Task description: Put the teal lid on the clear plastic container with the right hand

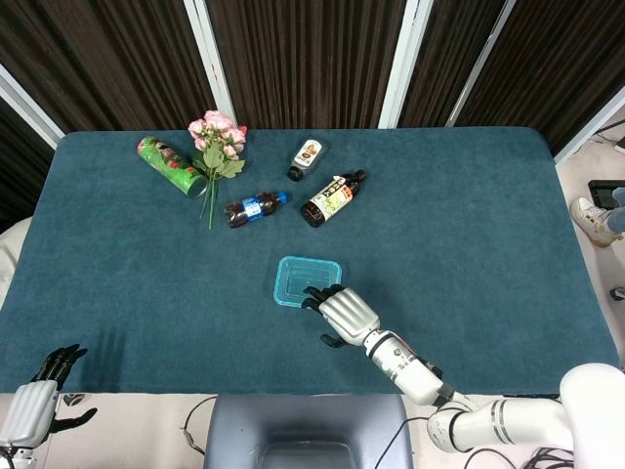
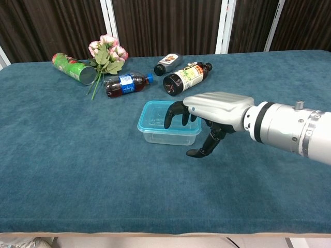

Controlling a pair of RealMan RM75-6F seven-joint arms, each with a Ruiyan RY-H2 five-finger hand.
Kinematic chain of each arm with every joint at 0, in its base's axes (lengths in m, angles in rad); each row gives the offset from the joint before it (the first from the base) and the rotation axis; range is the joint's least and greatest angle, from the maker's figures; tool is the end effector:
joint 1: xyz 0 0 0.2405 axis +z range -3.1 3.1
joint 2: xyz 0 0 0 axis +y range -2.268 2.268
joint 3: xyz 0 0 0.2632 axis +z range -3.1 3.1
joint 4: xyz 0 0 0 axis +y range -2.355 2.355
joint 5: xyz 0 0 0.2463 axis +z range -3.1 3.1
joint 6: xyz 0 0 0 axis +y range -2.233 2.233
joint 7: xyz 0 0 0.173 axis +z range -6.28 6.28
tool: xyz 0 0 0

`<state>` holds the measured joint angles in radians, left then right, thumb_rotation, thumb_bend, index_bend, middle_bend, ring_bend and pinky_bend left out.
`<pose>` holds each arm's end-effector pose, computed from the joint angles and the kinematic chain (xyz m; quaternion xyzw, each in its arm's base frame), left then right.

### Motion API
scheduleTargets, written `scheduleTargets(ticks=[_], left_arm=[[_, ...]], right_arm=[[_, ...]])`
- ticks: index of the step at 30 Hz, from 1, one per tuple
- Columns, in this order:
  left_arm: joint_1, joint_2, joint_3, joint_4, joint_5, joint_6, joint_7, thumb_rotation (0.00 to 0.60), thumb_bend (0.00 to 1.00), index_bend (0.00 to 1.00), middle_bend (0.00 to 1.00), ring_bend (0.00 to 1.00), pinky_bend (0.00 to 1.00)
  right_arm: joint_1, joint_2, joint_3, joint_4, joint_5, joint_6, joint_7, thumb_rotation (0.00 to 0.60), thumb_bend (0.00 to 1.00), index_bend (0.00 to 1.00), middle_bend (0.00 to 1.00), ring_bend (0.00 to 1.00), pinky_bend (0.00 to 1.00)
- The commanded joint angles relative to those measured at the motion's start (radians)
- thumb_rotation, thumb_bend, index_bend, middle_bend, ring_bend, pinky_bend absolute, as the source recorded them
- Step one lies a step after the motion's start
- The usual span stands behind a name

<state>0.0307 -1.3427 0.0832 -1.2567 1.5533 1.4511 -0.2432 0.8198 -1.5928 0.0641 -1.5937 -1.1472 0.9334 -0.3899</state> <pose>-0.4042 0.1378 0.0598 -0.5884 -0.4904 -0.3455 0.5422 -0.0991 -0.3244 -0.1079 0.8105 -0.3517 0.3527 0.3082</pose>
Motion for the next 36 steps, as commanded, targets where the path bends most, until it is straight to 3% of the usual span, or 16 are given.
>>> scheduleTargets(ticks=[1,36], left_arm=[[0.000,0.000,0.000,0.000,0.000,0.000,0.000,0.600,0.49,0.17,0.10,0.07,0.35],[0.000,-0.002,0.000,0.005,-0.003,-0.003,-0.006,0.600,0.49,0.17,0.10,0.07,0.35]], right_arm=[[-0.002,-0.001,0.001,0.005,0.001,-0.004,0.001,0.600,0.44,0.39,0.26,0.33,0.37],[-0.035,-0.009,0.017,0.048,-0.039,-0.045,0.093,0.600,0.44,0.39,0.26,0.33,0.37]])
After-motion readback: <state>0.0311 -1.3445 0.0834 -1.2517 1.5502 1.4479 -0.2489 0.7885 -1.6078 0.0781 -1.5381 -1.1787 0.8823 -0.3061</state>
